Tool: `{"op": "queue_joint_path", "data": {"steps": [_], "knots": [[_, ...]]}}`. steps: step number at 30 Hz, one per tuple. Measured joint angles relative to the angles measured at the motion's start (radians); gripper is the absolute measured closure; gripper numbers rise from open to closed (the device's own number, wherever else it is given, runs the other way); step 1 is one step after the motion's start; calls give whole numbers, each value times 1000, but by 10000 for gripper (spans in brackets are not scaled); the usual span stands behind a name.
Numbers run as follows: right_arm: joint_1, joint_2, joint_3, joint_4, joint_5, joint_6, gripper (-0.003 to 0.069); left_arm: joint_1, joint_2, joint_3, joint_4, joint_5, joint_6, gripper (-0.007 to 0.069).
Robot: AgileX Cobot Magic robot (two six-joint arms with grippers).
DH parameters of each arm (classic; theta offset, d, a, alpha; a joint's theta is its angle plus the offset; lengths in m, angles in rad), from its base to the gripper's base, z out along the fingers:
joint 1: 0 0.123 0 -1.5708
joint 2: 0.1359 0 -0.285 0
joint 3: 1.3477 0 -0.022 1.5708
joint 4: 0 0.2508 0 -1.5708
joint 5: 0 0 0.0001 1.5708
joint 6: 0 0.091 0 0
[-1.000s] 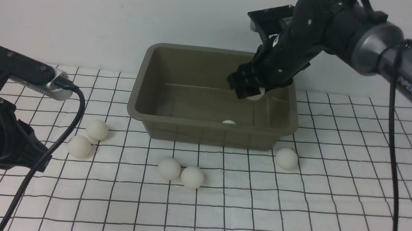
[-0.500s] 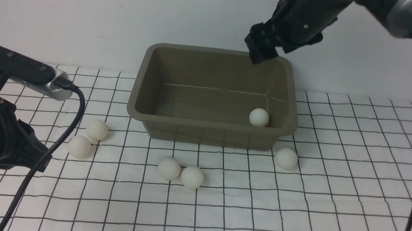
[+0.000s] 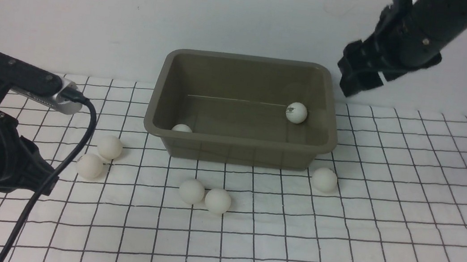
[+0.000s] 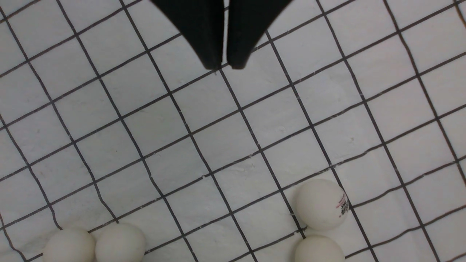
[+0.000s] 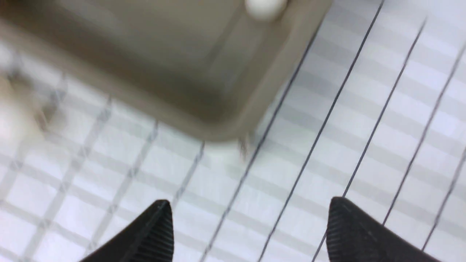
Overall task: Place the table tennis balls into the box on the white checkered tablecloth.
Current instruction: 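Reach for and grasp a ping pong ball on the table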
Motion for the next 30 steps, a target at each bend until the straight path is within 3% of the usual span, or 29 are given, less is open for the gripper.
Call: {"op": "queue_joint_path", "data": {"steps": [5,10,30], "knots": [[1,0,208,3,-110,-15,148,0,0,0,0,0,0,625],[1,0,393,3,-349,-63,148,0,0,0,0,0,0,625],[1,88,442,0,-663,-91,148,0,0,0,0,2,0,625]]}}
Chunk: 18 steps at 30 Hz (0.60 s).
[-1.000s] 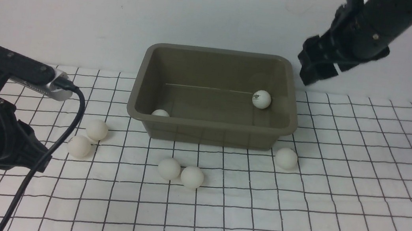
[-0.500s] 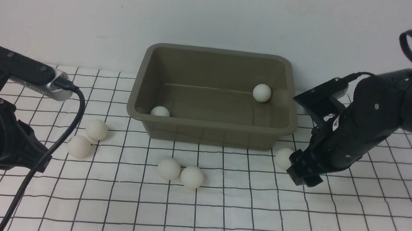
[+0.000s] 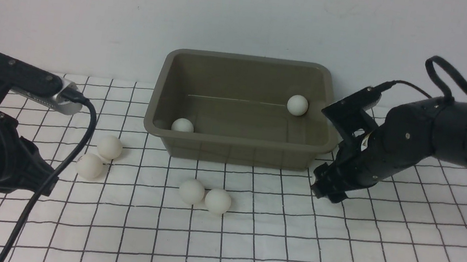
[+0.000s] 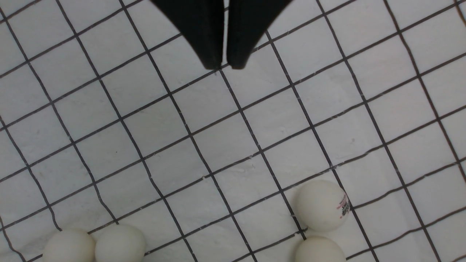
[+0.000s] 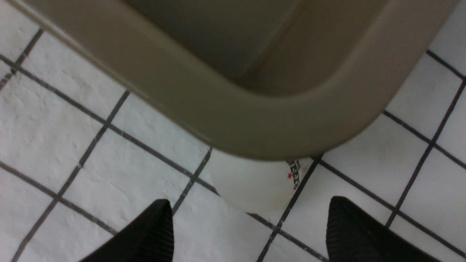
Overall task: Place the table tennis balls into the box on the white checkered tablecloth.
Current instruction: 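Reach for and grasp a ping pong ball on the table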
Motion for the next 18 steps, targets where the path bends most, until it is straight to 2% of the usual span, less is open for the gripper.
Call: {"op": "queue_joint_path", "data": {"steps": [18], "knots": [[0,83,0,-7,-146,0,148,0,0,0,0,0,0,625]]}}
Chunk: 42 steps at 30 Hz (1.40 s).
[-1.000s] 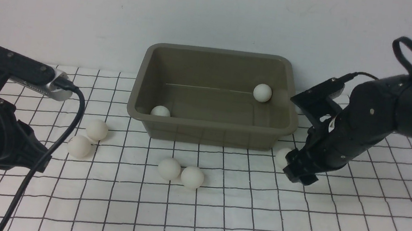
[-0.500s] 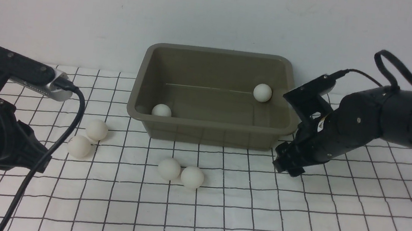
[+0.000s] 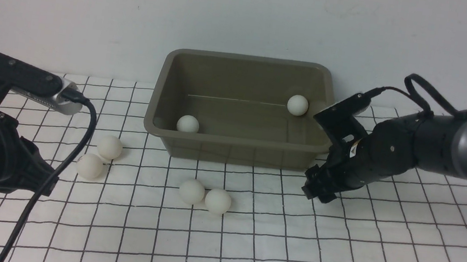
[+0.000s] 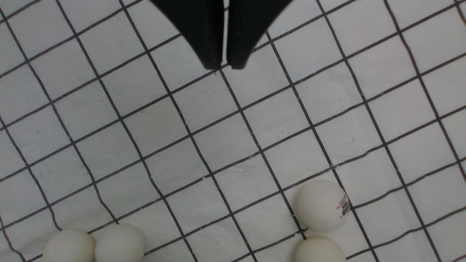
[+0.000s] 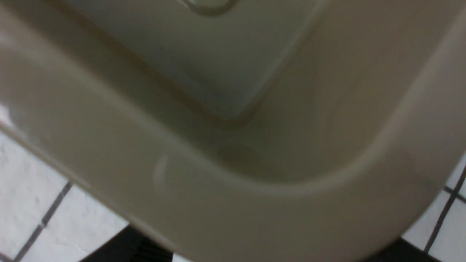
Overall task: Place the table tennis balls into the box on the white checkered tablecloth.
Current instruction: 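Reach for and grasp a ping pong ball on the table, then release the ping pong ball into the bin and lift the gripper away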
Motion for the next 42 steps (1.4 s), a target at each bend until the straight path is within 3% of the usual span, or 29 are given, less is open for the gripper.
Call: {"op": "queue_joint_path", "data": {"steps": [8,12,22,29,35,39,42], "knots": [[0,27,0,-4,-20,1,186,0,0,0,0,0,0,625],[0,37,0,-4,-35,17,300,0,0,0,0,1,0,625],[0,37,-6,-4,23,26,299,0,0,0,0,2,0,625],[0,-55,1,-22,285,86,299,0,0,0,0,2,0,625],[0,-239,1,-23,411,100,299,0,0,0,0,2,0,625],[0,-330,1,-18,440,101,299,0,0,0,0,2,0,625],[0,-400,1,9,364,101,299,0,0,0,0,2,0,625]]}}
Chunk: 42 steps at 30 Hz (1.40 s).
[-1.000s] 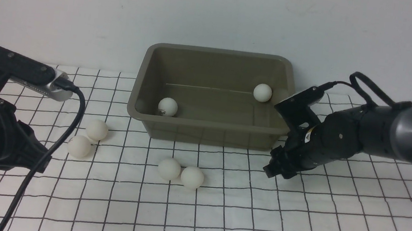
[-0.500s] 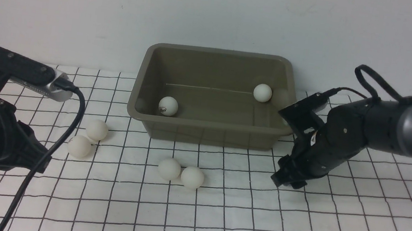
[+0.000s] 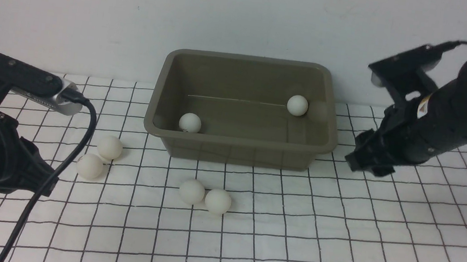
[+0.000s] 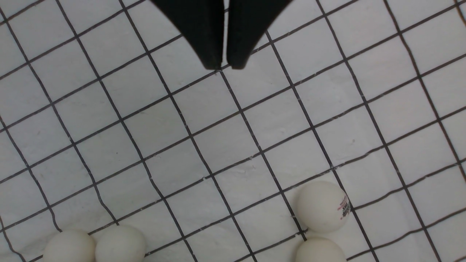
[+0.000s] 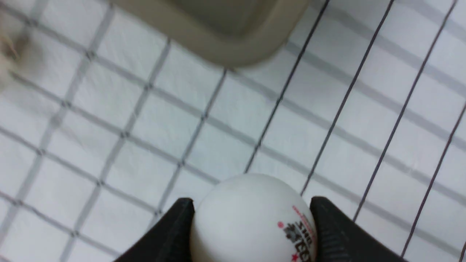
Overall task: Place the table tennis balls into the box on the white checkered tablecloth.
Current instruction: 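Release the ping pong ball into the bin and lift the gripper away, then reach for and grasp a ping pong ball on the table beside the basket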
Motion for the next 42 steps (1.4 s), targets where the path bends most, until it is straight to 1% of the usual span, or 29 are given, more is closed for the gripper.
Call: {"op": "queue_joint_path", "data": {"steps": [3,5,6,9,11,17,21,23,24,27,28,32,36,40,42], "knots": [[0,-14,-1,31,-151,0,299,0,0,0,0,0,0,625],[0,-4,-3,40,-204,0,299,0,0,0,0,-1,0,625],[0,36,-21,50,-263,-1,299,0,0,0,0,-1,0,625],[0,134,-93,57,-288,-1,299,0,0,0,0,-1,0,625],[0,232,-191,67,-286,-1,299,0,0,0,0,-1,0,625],[0,487,-506,97,-196,-7,299,0,0,0,0,-1,0,625],[0,588,-633,99,-156,-14,297,0,0,0,0,-1,0,625],[0,622,-666,107,-148,-14,273,0,0,0,0,-1,0,625],[0,633,-673,114,-142,-14,250,0,0,0,0,-1,0,625],[0,638,-680,136,-133,-14,195,0,0,0,0,-1,0,625],[0,636,-682,142,-130,-14,186,0,0,0,0,-1,0,625],[0,604,-684,148,-79,-17,180,0,0,0,0,-8,0,625],[0,541,-684,125,-23,-20,180,0,0,0,-1,-25,0,625],[0,441,-684,74,73,-21,209,0,9,0,-3,-85,0,612],[0,377,-685,44,145,-21,258,0,29,0,-4,-125,0,586]]}}
